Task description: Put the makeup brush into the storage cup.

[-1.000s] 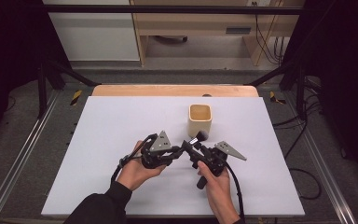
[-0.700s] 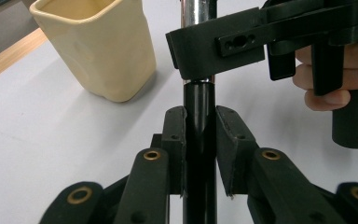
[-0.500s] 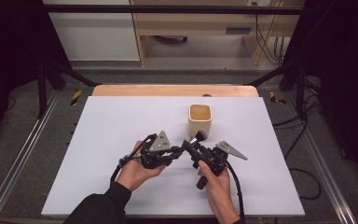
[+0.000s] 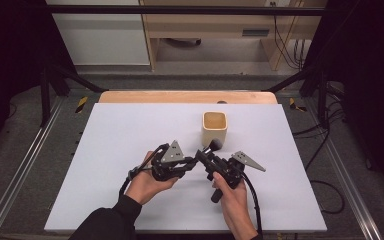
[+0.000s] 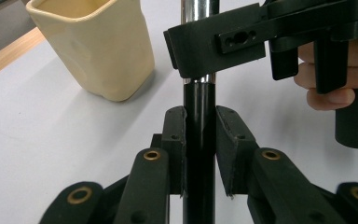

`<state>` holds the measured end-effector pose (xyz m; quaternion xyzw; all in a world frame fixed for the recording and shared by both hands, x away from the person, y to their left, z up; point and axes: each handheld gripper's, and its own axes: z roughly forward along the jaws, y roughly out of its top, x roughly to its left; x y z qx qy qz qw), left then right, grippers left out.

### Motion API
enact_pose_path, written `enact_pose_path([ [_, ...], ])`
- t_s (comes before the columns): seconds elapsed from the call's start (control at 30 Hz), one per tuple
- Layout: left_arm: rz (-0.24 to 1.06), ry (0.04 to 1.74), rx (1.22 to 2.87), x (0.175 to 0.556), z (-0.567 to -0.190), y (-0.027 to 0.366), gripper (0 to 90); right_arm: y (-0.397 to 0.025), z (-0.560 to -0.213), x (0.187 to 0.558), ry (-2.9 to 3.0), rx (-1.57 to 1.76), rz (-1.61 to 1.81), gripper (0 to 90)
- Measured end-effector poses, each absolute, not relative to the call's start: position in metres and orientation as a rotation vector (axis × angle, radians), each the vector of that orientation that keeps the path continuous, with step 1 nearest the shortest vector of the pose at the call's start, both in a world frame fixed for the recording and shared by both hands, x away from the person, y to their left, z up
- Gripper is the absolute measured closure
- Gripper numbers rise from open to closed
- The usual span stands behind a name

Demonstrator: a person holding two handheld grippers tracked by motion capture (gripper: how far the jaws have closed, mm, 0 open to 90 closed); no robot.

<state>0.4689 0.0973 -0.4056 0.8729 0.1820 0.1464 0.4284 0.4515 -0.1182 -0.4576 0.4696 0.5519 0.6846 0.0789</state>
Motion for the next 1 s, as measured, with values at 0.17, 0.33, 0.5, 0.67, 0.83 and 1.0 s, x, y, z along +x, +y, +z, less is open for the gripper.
enact_pose_path([
  [0.17, 0.366, 0.455, 2.179, 0.469, -0.406, 0.097, 74.3, -0.118, -0.457, 0.451, 1.646, 1.430, 2.074, 65.3],
  [0.33, 0.365, 0.454, 2.179, 0.469, -0.407, 0.096, 74.3, -0.118, -0.456, 0.450, 1.652, 1.413, 2.091, 68.2],
  [0.5, 0.361, 0.456, 2.176, 0.469, -0.408, 0.096, 74.2, -0.117, -0.455, 0.449, 1.661, 1.395, 2.101, 70.3],
  [0.67, 0.354, 0.461, 2.166, 0.469, -0.409, 0.096, 74.1, -0.118, -0.453, 0.449, 1.685, 1.366, 2.073, 70.5],
  [0.83, 0.376, 0.477, 2.142, 0.468, -0.409, 0.096, 69.0, -0.118, -0.450, 0.449, 1.699, 1.327, 2.044, 70.5],
  [1.0, 0.388, 0.484, 2.137, 0.468, -0.411, 0.096, 58.3, -0.118, -0.446, 0.449, 1.715, 1.302, 2.021, 70.5],
])
